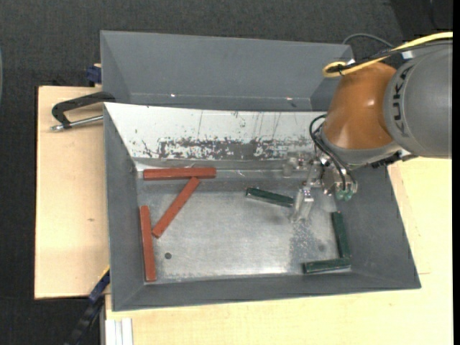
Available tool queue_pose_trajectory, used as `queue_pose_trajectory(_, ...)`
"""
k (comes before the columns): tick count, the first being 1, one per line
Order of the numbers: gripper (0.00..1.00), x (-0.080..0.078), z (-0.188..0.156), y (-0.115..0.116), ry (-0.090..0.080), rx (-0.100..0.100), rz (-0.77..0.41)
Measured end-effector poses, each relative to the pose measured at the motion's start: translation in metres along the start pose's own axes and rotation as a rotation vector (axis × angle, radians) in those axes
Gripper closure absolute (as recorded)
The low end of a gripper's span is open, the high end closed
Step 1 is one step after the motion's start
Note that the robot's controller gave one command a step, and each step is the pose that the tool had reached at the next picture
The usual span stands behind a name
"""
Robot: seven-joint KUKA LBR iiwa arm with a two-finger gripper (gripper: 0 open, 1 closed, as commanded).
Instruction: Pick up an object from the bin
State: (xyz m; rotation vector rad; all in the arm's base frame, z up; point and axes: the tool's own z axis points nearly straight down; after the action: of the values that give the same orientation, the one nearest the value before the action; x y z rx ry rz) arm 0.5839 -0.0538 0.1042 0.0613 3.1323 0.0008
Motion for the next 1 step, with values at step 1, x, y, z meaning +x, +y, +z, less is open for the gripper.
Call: queue_pose_trajectory(1,1.0,0.0231,0.0332,0.0533,0.007,0.0,0.056)
